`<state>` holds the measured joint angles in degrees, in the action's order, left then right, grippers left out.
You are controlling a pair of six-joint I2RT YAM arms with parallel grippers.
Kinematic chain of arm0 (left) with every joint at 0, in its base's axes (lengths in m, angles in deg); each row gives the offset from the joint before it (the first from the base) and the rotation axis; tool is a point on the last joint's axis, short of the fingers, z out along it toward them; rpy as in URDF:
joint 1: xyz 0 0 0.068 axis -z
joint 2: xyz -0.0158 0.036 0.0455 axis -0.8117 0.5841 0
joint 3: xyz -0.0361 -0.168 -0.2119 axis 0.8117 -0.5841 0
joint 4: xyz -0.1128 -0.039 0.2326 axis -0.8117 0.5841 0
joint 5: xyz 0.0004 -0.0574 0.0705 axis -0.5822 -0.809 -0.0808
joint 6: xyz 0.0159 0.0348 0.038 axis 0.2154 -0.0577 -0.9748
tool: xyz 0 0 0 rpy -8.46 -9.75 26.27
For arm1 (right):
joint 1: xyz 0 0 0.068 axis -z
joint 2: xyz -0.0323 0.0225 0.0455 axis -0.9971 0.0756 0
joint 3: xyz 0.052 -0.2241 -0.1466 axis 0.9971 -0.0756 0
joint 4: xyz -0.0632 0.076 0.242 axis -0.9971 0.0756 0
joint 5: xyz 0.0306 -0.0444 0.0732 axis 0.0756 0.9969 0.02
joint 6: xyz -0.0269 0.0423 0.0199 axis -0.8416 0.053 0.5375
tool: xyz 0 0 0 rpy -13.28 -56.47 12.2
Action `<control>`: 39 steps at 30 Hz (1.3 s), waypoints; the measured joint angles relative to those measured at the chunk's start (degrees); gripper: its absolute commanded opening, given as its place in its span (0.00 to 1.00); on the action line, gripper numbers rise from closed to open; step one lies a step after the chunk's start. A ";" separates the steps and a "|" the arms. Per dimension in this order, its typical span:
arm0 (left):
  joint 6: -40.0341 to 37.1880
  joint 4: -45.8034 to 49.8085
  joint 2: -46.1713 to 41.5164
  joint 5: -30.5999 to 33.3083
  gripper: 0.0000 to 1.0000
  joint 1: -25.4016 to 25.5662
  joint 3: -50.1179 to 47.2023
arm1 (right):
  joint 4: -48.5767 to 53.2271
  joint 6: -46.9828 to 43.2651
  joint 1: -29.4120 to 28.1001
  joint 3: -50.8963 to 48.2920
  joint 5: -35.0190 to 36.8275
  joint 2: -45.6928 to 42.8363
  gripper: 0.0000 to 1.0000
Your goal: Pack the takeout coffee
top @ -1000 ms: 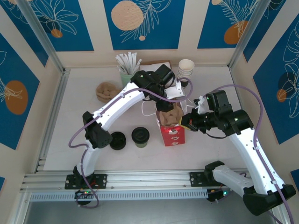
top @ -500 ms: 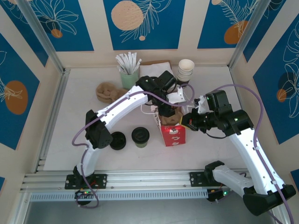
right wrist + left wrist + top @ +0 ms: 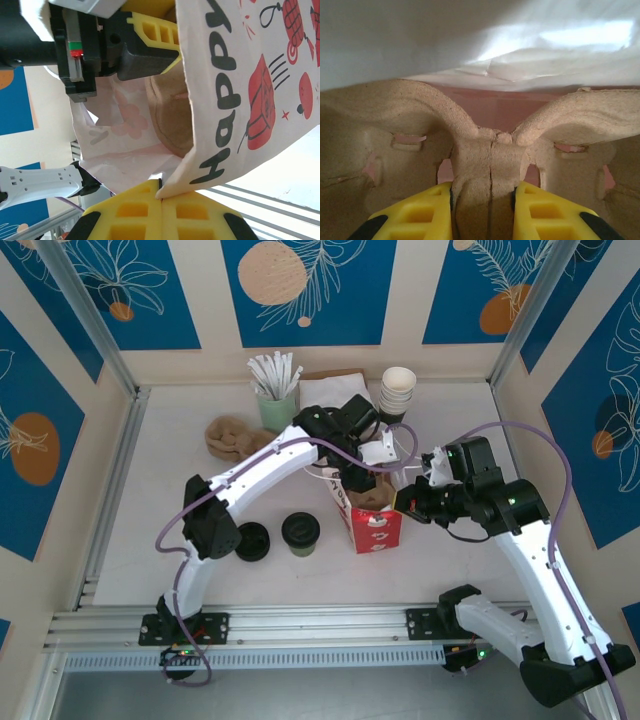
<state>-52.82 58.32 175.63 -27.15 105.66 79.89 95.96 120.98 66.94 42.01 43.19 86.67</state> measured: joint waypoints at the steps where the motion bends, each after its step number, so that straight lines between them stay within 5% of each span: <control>1: 0.02 -0.20 0.00 -0.09 0.25 0.02 -0.28 | 0.15 -0.15 0.02 0.00 0.17 0.00 0.03; 39: 2.14 -8.92 2.91 -3.96 0.26 0.39 -6.95 | 3.74 -3.37 1.31 0.00 3.63 -0.66 0.03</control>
<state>-50.68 49.41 178.54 -31.10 106.05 72.94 99.70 117.61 68.26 42.01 46.82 86.01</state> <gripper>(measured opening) 0.255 0.062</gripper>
